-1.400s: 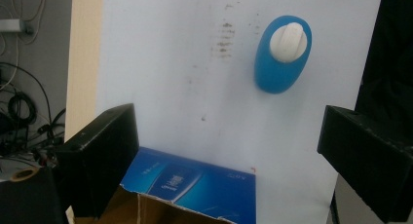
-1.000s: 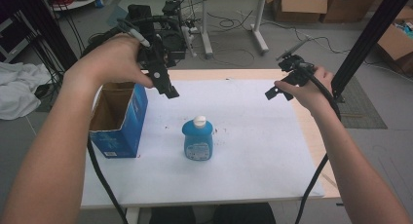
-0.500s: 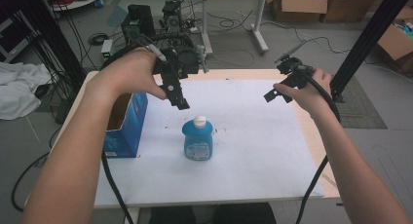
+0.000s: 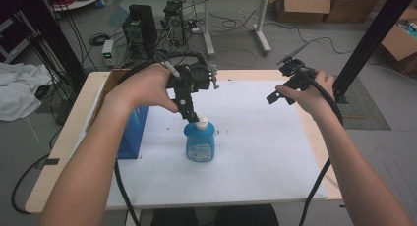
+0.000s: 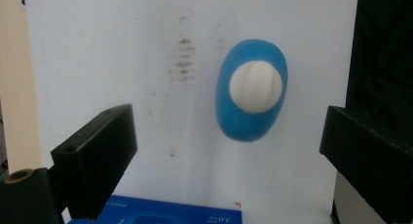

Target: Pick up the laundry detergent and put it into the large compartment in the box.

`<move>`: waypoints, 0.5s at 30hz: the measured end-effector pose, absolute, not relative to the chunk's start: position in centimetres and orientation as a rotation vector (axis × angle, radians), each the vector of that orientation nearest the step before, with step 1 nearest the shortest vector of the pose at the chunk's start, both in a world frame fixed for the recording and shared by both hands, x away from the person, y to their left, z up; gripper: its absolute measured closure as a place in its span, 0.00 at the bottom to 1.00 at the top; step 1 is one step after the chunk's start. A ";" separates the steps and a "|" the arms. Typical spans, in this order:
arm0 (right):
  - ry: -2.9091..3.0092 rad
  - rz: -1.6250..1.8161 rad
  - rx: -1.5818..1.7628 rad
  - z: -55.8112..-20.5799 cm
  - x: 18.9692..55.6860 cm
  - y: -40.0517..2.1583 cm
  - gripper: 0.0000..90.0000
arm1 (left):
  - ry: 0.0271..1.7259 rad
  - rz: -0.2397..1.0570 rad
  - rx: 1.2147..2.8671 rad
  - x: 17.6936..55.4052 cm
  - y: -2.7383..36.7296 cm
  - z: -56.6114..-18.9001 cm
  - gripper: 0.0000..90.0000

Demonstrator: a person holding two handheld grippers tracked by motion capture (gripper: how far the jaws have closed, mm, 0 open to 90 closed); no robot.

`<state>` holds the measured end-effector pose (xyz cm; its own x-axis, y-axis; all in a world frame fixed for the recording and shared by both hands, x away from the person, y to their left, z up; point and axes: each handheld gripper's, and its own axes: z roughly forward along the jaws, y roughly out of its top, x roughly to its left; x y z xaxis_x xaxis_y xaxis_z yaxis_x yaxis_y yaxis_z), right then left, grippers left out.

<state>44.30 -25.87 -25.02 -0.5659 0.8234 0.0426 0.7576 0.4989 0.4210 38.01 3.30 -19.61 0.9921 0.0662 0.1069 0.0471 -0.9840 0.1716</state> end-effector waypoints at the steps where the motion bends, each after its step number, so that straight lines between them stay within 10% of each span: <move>1: 2.574 0.599 1.371 -25.0 44.3 -25.9 0.18 | 0.079 0.163 2.969 38.0 3.2 -19.9 0.08; 15: 2.577 0.589 1.376 -25.5 44.4 -25.8 0.18 | 0.047 0.102 2.998 38.0 2.0 -23.4 0.08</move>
<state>44.40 -25.83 -25.53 -0.5633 0.8251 0.0424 0.7617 0.4988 0.4135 38.03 1.96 -23.36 0.9972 0.0363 0.0652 0.0267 -0.9895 0.1417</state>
